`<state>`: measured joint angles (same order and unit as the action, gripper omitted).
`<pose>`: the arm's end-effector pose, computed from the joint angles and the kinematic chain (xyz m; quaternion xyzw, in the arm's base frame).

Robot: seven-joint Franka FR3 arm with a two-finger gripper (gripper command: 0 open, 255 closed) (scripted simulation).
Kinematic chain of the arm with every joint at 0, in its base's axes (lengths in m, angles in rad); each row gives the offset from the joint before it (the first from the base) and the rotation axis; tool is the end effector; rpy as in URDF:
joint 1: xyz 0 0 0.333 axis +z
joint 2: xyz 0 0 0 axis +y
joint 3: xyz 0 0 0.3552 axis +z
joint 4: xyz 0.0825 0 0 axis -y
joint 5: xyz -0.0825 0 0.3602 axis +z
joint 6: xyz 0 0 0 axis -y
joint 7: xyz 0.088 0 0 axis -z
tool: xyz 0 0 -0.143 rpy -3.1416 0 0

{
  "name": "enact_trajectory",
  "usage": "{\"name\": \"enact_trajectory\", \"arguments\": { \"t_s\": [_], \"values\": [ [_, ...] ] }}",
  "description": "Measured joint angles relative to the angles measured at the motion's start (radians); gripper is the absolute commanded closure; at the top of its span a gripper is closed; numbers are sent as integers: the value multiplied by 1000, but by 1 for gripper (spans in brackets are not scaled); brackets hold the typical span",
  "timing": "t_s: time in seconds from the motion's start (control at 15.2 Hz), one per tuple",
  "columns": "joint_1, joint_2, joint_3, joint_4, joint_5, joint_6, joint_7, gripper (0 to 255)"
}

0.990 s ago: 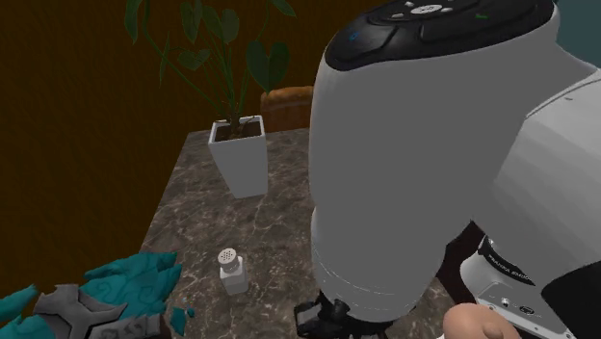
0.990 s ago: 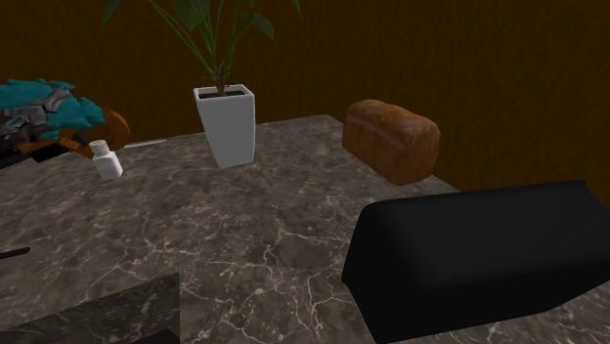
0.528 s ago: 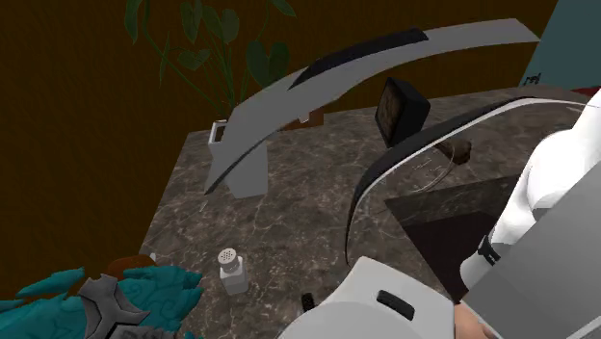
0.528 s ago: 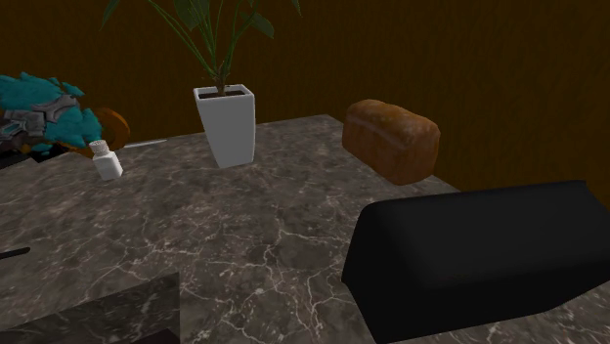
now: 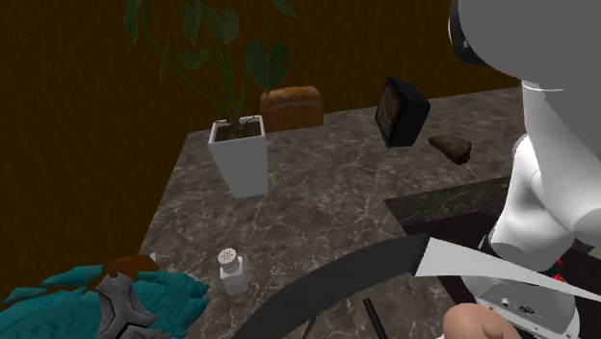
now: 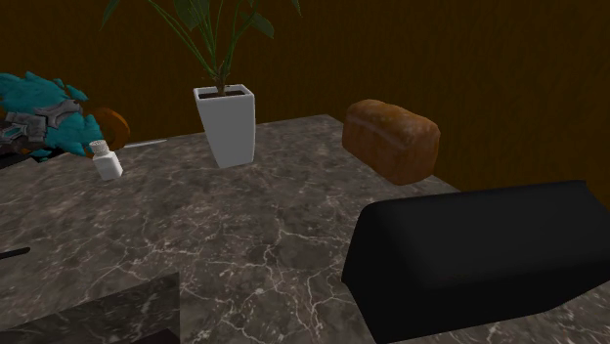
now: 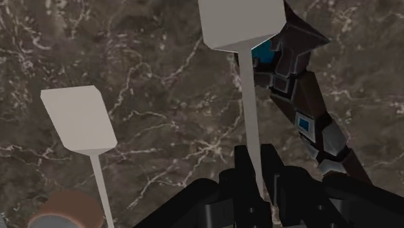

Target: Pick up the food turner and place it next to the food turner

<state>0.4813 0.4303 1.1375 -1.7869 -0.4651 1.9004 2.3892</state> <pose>0.0865 0.5939 0.4330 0.9503 -0.3099 0.0297 0.0095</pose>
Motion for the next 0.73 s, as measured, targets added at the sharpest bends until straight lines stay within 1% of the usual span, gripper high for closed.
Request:
{"name": "enact_trajectory", "arguments": {
  "t_s": [0.07, 0.13, 0.2, 0.4, 0.59, 0.73],
  "values": [
    [57, 39, -30, 52, -28, -29, 24, 255],
    [91, 62, -46, 85, -45, -45, 38, 255],
    [112, 78, -58, 103, -57, -51, 46, 255],
    [129, 100, -73, 99, -79, -30, 59, 255],
    [127, 111, -82, 72, -93, 4, 68, 255],
    [139, 126, -92, 68, -106, 17, 77, 255]
  ]
}}
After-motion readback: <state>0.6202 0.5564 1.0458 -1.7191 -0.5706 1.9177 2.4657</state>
